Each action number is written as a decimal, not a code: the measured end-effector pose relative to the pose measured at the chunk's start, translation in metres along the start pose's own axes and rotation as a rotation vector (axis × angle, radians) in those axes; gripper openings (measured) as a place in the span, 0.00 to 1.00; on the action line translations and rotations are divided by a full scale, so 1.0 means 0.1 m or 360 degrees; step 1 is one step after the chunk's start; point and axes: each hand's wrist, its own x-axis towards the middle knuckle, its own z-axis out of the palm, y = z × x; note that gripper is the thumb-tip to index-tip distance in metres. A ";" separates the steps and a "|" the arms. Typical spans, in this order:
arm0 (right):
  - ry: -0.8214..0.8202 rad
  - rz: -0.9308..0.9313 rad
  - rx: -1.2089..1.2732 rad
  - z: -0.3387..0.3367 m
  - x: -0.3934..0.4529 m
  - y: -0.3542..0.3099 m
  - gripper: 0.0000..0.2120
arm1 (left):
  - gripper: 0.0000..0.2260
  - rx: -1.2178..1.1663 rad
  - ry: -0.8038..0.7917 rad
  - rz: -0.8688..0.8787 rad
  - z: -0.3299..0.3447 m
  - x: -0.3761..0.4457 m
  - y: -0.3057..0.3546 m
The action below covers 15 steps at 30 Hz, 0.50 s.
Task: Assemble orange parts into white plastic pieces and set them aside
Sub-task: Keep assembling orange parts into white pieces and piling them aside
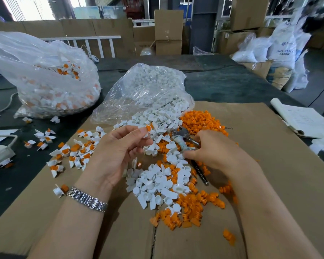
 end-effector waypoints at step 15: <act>-0.0076 -0.0453 0.0603 -0.29 -0.29 -0.23 0.13 | 0.09 -0.0098 0.0047 0.0069 0.04 0.00 -0.03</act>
